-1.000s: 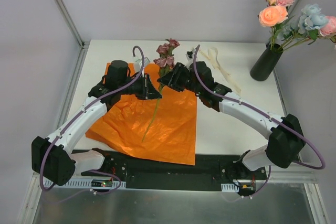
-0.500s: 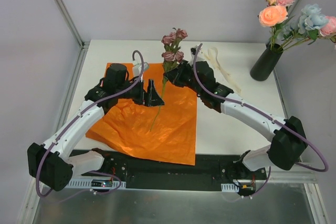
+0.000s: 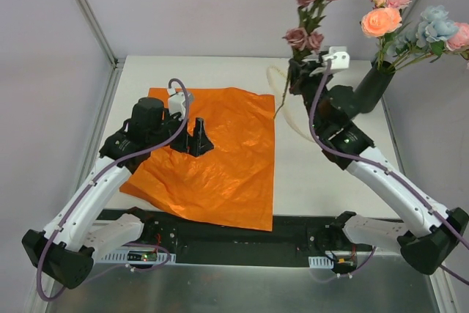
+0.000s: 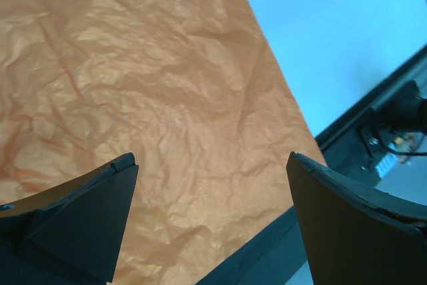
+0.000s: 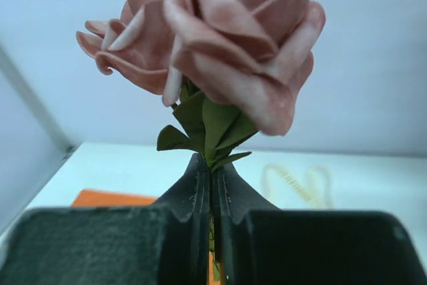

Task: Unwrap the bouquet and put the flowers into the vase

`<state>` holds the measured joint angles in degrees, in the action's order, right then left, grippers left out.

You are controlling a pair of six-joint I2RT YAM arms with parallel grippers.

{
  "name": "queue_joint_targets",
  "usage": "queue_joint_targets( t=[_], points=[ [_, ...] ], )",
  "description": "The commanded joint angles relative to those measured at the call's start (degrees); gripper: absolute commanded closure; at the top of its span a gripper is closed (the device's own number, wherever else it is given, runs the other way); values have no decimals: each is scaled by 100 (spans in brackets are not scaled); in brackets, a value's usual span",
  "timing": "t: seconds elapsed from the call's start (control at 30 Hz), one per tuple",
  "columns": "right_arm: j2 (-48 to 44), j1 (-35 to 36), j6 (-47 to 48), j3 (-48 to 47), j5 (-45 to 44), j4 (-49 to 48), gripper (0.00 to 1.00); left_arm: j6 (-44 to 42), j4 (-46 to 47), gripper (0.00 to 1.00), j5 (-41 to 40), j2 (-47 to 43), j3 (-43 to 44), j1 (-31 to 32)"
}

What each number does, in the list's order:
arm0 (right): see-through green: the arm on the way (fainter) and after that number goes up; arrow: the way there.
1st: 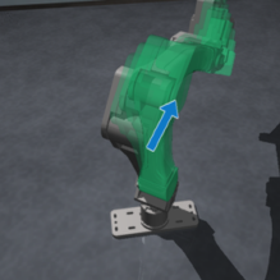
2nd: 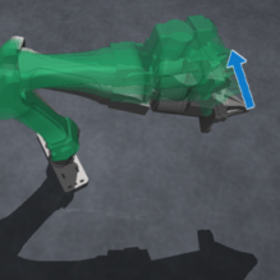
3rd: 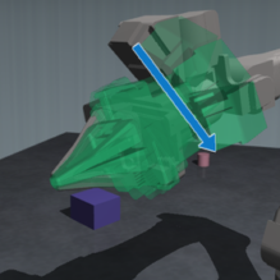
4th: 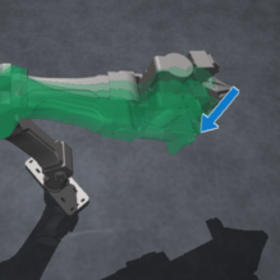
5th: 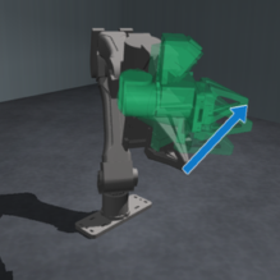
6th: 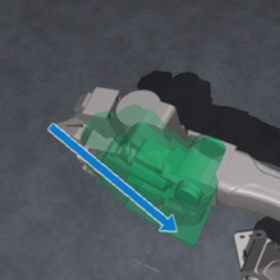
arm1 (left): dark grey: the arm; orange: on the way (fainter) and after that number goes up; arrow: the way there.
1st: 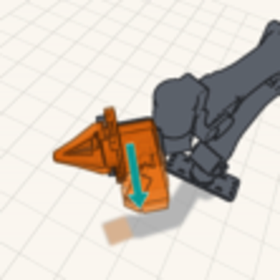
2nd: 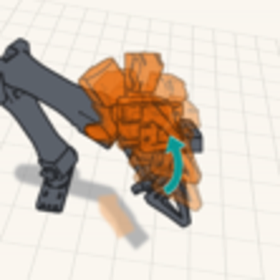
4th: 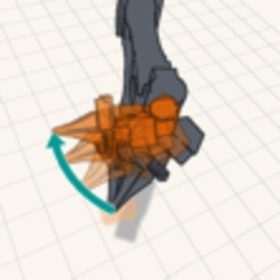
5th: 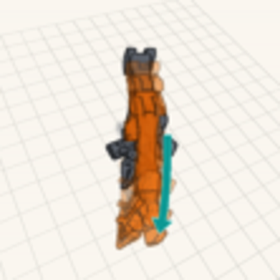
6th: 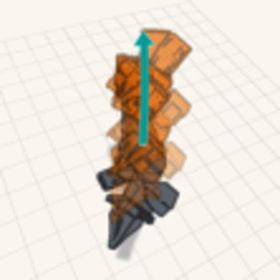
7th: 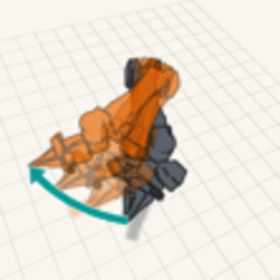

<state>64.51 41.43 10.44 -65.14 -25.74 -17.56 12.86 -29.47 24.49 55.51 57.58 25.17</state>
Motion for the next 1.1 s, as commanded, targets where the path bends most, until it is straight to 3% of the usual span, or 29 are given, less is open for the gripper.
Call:
queue_joint_targets(
  t=[0.0,0.2,0.67,1.07],
  points=[
    [-447,-477,1319,-42,-538,-792,100,-197,-41,1,-1199,-224,-247,41],
    [-492,-1495,2111,-402,-520,-959,100,-153,-6,1,-1518,-128,-265,41],
    [-27,-3904,2235,-982,384,-1531,100,-144,-14,1,-1702,-321,-379,41],
    [958,-4486,1506,-1765,605,-1663,100,-196,-6,1,-1966,-418,-432,41]
  ],
)
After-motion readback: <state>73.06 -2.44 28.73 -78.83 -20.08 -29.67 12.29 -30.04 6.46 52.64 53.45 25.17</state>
